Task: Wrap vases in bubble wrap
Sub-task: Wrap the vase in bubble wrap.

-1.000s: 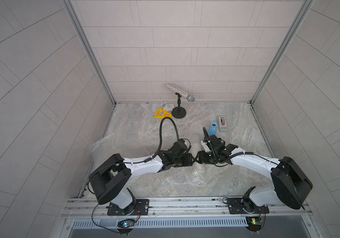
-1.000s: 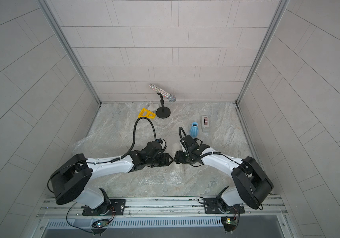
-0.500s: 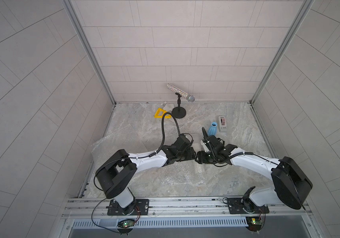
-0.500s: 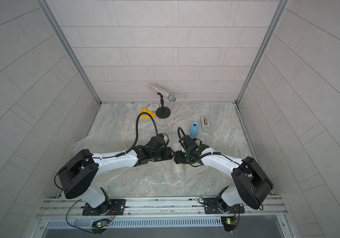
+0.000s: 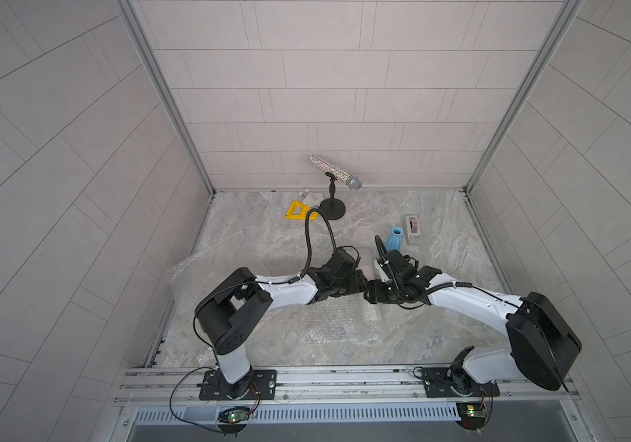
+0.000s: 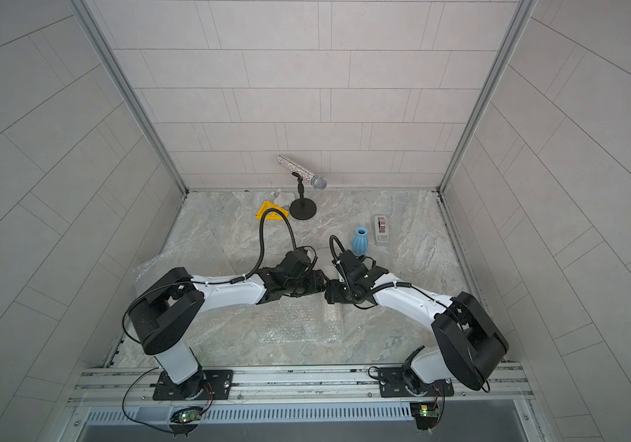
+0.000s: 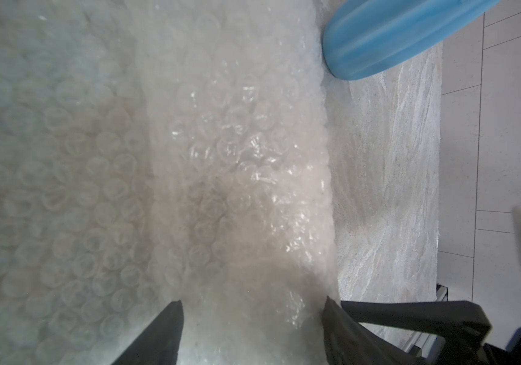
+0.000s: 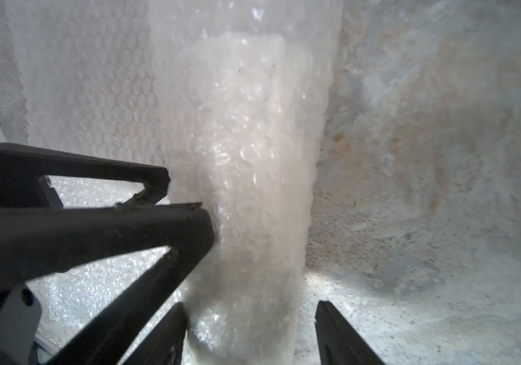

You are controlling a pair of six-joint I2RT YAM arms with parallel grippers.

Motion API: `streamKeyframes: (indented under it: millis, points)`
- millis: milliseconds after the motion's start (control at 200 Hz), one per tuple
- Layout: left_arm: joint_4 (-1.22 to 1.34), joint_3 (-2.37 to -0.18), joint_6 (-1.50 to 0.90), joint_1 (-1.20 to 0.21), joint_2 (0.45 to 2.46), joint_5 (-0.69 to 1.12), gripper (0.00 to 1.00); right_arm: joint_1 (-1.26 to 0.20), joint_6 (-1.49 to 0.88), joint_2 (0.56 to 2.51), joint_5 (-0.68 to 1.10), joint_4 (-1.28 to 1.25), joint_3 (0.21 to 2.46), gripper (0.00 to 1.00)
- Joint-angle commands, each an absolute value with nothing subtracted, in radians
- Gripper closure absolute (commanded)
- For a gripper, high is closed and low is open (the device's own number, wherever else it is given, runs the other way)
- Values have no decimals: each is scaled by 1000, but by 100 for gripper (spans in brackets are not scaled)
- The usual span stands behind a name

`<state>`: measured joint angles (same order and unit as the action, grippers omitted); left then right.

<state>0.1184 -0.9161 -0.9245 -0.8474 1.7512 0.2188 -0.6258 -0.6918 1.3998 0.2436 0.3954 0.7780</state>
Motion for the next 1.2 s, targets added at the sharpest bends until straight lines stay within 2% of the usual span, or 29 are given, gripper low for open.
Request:
streamKeyframes:
  millis: [0,135,315,415,636,996,1196]
  points:
    - [159,-921,-931,-858,1796,248,28,-632,-668,1389,175,462,782,30]
    - [175,-909,-936,-856,1809,245,39,-631,-657,1353,194,489,783,26]
    - [196,-863,-937,-838,1801,254,48,-625,-660,1277,250,514,756,23]
    - [202,-839,-935,-826,1792,265,50,-615,-666,1242,292,519,730,20]
    - [226,-781,-937,-814,1775,263,51,-617,-703,1256,384,449,689,16]
    - [288,-722,-946,-798,1769,263,51,-657,-755,1350,370,352,695,16]
    - [288,-722,-942,-787,1749,261,40,-664,-722,1365,271,402,693,20]
